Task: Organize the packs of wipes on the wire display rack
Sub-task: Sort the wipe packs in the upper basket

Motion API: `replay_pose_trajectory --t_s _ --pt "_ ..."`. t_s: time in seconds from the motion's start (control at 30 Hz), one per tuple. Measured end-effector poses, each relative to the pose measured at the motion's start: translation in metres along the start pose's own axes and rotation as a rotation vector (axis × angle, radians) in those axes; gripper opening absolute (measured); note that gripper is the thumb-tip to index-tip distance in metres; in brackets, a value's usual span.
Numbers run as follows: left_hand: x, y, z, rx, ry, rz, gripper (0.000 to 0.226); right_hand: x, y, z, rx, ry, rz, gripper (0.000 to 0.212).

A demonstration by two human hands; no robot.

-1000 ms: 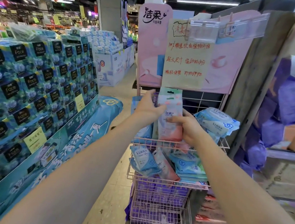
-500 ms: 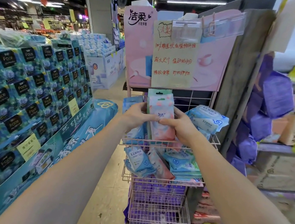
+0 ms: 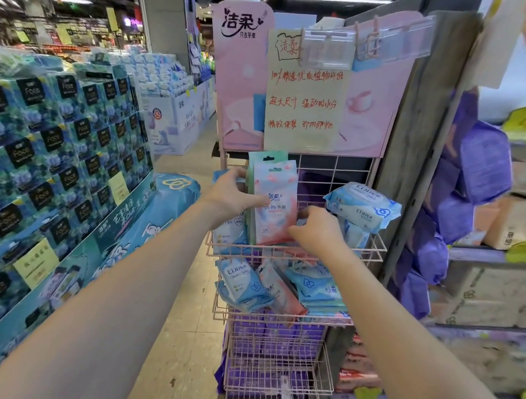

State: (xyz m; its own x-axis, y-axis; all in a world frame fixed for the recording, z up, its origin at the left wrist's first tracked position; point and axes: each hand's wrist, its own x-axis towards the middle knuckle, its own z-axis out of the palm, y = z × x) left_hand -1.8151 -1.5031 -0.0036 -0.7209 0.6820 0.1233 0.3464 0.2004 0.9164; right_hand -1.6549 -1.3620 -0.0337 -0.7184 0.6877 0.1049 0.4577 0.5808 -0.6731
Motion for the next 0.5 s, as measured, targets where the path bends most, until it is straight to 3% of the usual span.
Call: replay_pose_trajectory --t_s 0.17,0.33,0.5 --pt "-0.002 -0.002 0.000 -0.062 0.049 0.017 0.080 -0.004 0.003 0.002 -0.043 0.016 0.056 0.038" --pt "0.000 -0.003 -0.003 -0.132 0.067 0.015 0.064 -0.006 0.010 0.000 -0.106 0.014 0.065 0.041" --pt "0.005 -0.002 -0.009 -0.218 0.084 0.008 0.048 -0.008 0.010 0.003 -0.222 -0.064 0.091 0.020"
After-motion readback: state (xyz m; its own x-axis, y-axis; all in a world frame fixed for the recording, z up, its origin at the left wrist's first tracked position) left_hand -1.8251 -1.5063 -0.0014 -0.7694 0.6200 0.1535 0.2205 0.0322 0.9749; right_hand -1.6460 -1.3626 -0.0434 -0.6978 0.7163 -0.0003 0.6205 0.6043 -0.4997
